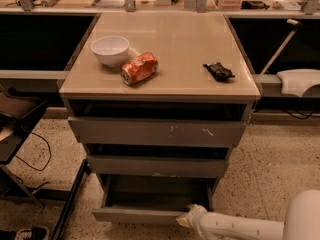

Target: Open bottom drawer

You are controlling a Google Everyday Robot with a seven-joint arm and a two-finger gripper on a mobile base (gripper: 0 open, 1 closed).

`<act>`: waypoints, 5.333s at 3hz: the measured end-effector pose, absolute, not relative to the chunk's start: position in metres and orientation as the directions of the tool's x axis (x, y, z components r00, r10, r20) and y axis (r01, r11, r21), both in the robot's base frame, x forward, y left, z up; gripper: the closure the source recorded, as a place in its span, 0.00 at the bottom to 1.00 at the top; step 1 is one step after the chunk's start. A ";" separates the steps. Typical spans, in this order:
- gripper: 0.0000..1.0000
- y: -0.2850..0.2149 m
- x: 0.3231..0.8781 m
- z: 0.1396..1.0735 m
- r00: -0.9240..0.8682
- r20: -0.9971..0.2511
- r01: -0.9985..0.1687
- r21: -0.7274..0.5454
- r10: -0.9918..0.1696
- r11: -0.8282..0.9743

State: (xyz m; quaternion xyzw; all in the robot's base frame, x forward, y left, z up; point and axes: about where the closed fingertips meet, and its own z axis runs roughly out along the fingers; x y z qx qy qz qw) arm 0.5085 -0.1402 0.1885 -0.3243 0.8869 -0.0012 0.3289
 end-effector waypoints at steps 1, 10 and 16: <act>1.00 -0.142 0.501 0.188 -0.574 -0.581 -0.574 -0.217 -0.577 0.789; 1.00 -0.150 0.463 0.197 -0.568 -0.569 -0.576 -0.242 -0.595 0.781; 1.00 -0.157 0.433 0.201 -0.563 -0.556 -0.585 -0.255 -0.612 0.770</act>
Offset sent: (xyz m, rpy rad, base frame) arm -0.4852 -0.1918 -0.0194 -0.1705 0.0211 -0.0314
